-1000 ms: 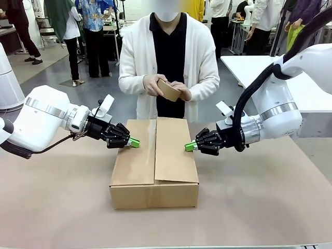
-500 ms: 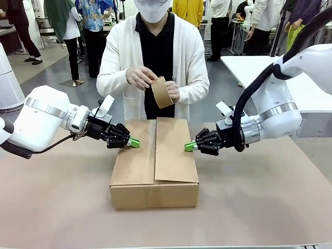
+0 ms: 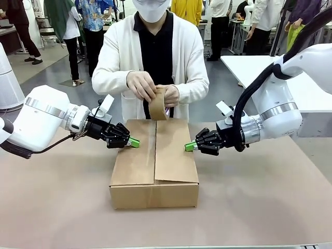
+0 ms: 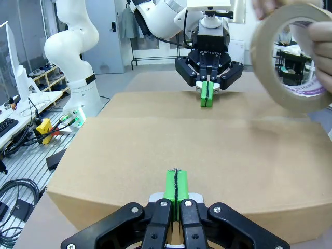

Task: Wrap the clocks to prevent damage.
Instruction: After the human seals the box with tape, release both hands from the side flaps of the Package Box.

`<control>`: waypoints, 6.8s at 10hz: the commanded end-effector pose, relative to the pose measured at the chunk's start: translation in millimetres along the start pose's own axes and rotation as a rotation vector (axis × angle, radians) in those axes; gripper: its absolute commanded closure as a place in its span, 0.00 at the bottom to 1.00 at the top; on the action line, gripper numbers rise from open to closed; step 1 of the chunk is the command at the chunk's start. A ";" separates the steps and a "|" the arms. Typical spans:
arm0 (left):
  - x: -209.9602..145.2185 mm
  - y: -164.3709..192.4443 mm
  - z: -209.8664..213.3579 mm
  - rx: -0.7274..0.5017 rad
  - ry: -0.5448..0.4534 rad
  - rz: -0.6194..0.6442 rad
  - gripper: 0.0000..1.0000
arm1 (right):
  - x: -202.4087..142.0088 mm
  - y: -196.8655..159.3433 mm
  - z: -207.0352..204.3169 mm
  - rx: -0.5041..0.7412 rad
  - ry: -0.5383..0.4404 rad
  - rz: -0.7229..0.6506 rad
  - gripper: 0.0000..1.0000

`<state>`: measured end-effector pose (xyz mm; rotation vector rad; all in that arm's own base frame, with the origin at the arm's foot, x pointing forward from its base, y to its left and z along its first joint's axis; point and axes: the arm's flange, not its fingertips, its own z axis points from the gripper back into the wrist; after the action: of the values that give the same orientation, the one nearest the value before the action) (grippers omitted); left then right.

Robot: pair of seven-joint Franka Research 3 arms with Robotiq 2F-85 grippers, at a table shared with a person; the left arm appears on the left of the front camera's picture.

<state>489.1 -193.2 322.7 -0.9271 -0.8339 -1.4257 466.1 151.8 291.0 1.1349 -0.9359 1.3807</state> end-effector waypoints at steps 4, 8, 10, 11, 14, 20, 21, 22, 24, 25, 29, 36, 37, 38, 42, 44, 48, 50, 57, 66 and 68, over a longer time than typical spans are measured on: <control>-3.9 -0.8 -2.6 0.009 0.020 0.003 1.00 | -3.6 0.3 -1.7 -0.002 0.008 -0.006 0.99; -3.9 -0.8 -2.6 0.009 0.020 0.003 1.00 | -3.6 0.3 -1.7 -0.002 0.008 -0.006 0.99; -3.9 -0.8 -2.6 0.009 0.020 0.003 1.00 | -3.6 0.3 -1.7 -0.002 0.008 -0.006 0.99; -3.9 -0.8 -2.6 0.009 0.020 0.003 1.00 | -3.6 0.3 -1.7 -0.002 0.008 -0.006 0.99; -3.9 -0.8 -2.6 0.009 0.020 0.003 1.00 | -3.6 0.3 -1.7 -0.002 0.008 -0.006 0.99; -3.9 -0.8 -2.6 0.009 0.020 0.003 1.00 | -3.6 0.3 -1.7 -0.002 0.008 -0.006 0.99; -3.9 -0.8 -2.6 0.009 0.020 0.003 1.00 | -3.6 0.3 -1.7 -0.002 0.008 -0.006 0.99; -3.9 -0.8 -2.6 0.009 0.020 0.003 1.00 | -3.6 0.3 -1.7 -0.002 0.008 -0.006 0.99; -3.9 -0.8 -2.6 0.009 0.020 0.003 1.00 | -3.6 0.3 -1.7 -0.002 0.008 -0.006 0.99; -3.9 -0.8 -2.6 0.009 0.020 0.003 1.00 | -3.6 0.3 -1.7 -0.002 0.008 -0.006 0.99; -3.9 -0.8 -2.6 0.009 0.020 0.003 1.00 | -3.6 0.3 -1.7 -0.002 0.008 -0.006 0.99; -3.9 -0.8 -2.6 0.009 0.020 0.003 1.00 | -3.6 0.3 -1.7 -0.002 0.008 -0.006 0.99; -3.9 -0.8 -2.6 0.009 0.020 0.003 1.00 | -3.6 0.3 -1.7 -0.002 0.008 -0.006 0.99; -3.9 -0.8 -2.6 0.009 0.020 0.003 1.00 | -3.6 0.3 -1.7 -0.002 0.008 -0.006 0.99; -3.9 -0.8 -2.6 0.009 0.020 0.003 1.00 | -3.6 0.3 -1.7 -0.002 0.008 -0.006 0.99; -3.9 -0.8 -2.6 0.009 0.020 0.003 1.00 | -3.6 0.3 -1.7 -0.002 0.008 -0.006 0.99; -3.9 -0.8 -2.6 0.009 0.020 0.003 1.00 | -3.6 0.3 -1.7 -0.002 0.008 -0.006 0.99; -3.9 -0.8 -2.6 0.009 0.020 0.003 1.00 | -3.6 0.3 -1.7 -0.002 0.008 -0.006 0.99; -3.9 -0.8 -2.6 0.009 0.020 0.003 1.00 | -3.6 0.3 -1.7 -0.002 0.008 -0.006 0.99; -3.9 -0.8 -2.6 0.009 0.020 0.003 1.00 | -3.6 0.3 -1.7 -0.002 0.008 -0.006 0.99; -3.9 -0.8 -2.6 0.009 0.020 0.003 1.00 | -3.6 0.3 -1.7 -0.002 0.008 -0.006 0.99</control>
<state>489.3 -192.9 322.5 -0.9246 -0.8338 -1.4250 466.0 151.7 289.7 1.1359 -0.9337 1.3789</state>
